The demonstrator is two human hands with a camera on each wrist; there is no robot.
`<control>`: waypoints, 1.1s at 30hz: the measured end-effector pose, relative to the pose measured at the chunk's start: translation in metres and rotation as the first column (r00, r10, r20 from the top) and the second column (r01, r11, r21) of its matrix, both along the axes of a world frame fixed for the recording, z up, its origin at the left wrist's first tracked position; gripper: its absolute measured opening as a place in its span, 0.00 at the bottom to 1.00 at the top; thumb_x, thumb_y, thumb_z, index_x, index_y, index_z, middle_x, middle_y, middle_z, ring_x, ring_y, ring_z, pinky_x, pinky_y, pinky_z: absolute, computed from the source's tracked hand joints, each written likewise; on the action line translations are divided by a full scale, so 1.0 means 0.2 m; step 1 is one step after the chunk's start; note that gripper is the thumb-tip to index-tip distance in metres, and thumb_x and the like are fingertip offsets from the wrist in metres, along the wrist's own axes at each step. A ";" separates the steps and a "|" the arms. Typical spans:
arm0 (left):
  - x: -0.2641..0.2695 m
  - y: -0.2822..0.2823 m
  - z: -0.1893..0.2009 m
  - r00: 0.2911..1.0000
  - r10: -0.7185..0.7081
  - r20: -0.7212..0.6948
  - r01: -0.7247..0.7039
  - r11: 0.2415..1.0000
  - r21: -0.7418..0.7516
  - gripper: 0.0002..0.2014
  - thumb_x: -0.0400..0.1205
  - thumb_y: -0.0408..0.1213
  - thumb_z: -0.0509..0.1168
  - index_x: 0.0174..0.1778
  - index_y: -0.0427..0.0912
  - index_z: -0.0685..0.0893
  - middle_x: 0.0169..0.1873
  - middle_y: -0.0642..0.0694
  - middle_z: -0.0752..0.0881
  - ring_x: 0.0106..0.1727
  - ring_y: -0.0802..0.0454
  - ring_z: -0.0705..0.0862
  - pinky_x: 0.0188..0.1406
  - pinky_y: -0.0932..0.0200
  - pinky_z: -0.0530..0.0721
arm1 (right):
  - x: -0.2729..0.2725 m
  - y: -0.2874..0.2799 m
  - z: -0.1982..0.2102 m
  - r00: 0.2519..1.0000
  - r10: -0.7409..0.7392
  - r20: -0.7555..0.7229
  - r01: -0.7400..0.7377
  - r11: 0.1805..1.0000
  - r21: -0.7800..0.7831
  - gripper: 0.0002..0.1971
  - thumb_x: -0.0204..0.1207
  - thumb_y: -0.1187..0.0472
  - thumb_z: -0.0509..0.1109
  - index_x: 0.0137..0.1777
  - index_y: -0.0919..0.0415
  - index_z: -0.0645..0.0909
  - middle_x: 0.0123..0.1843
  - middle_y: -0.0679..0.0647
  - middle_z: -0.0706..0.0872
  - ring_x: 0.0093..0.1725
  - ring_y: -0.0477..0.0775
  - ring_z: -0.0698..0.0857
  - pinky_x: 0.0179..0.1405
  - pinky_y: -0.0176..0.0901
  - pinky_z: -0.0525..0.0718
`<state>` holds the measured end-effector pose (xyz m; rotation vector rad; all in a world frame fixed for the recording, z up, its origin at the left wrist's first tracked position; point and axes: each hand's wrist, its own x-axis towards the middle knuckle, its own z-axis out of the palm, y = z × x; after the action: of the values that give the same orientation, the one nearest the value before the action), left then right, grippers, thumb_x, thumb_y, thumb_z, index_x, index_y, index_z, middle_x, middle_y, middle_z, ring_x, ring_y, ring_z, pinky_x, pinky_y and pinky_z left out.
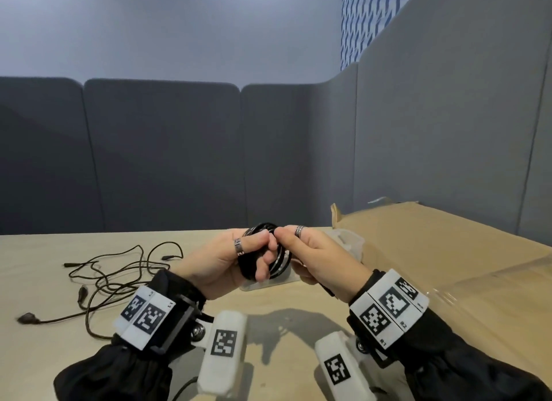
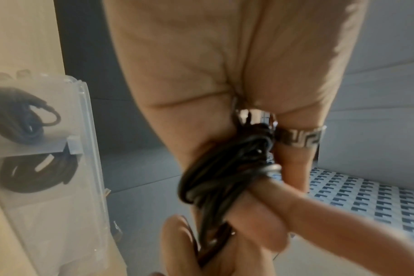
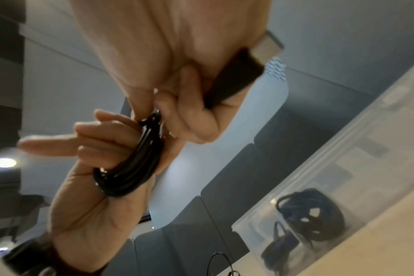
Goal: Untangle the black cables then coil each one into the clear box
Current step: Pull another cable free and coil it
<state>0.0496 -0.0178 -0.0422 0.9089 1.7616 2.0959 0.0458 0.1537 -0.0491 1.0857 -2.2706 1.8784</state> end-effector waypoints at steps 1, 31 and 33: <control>0.00 0.00 0.00 0.999 0.033 -0.002 -0.033 0.999 -0.029 0.17 0.61 0.53 0.81 0.33 0.44 0.88 0.25 0.48 0.83 0.22 0.57 0.81 0.27 0.67 0.78 | -0.01 0.00 0.00 0.999 -0.032 -0.018 0.032 0.999 0.014 0.15 0.84 0.49 0.58 0.37 0.52 0.76 0.35 0.66 0.76 0.17 0.42 0.60 0.15 0.32 0.57; 0.04 0.12 -0.01 0.891 0.403 -0.210 -0.447 0.861 -0.244 0.17 0.78 0.50 0.64 0.32 0.39 0.78 0.24 0.45 0.77 0.30 0.53 0.74 0.36 0.60 0.71 | -0.07 0.05 -0.02 0.968 -0.237 -0.087 0.239 0.971 0.008 0.15 0.83 0.57 0.63 0.50 0.69 0.86 0.22 0.49 0.73 0.18 0.42 0.66 0.17 0.28 0.64; 0.03 0.12 -0.02 0.786 0.491 -0.375 -0.602 0.745 -0.288 0.18 0.82 0.49 0.62 0.31 0.41 0.78 0.32 0.47 0.78 0.35 0.56 0.76 0.41 0.62 0.71 | -0.07 0.05 -0.02 0.963 -0.251 -0.101 0.253 0.967 0.015 0.15 0.83 0.57 0.63 0.48 0.67 0.87 0.21 0.47 0.75 0.19 0.42 0.66 0.17 0.28 0.63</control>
<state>0.0548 0.0071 -0.0465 0.6240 2.7653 1.8312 0.0324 0.1643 -0.0527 0.8240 -2.2613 1.6643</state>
